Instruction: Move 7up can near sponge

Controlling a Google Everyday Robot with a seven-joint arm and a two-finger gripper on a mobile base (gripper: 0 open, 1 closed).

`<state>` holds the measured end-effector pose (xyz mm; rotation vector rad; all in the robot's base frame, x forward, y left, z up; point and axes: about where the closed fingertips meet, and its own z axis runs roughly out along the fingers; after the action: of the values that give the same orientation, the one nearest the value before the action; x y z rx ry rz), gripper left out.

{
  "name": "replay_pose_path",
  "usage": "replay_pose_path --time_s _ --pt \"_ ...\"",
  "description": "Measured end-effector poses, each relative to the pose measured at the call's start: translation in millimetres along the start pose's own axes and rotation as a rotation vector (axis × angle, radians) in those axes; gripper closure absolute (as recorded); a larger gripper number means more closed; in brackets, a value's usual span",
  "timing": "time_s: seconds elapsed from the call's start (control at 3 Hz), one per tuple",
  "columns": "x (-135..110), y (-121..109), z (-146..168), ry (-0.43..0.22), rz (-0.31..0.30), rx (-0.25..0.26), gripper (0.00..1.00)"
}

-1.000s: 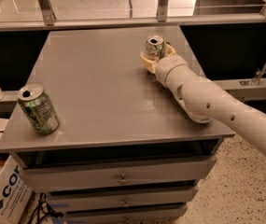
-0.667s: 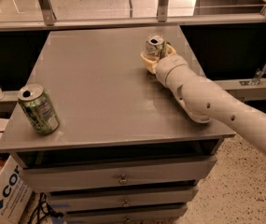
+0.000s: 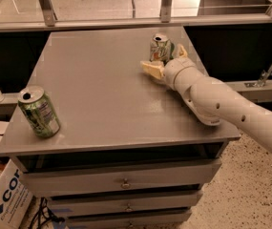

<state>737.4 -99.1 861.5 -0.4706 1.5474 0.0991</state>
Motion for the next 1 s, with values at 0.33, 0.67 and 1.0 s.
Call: replay_pose_path --time_s 0.33,0.67,1.0 --pt "2 -10 -5 0.034 0.006 -0.007 0.0" --pt "0 -23 -16 0.049 0.014 -0.011 0.0" --pt "8 -37 -37 0.048 0.056 -0.03 0.0"
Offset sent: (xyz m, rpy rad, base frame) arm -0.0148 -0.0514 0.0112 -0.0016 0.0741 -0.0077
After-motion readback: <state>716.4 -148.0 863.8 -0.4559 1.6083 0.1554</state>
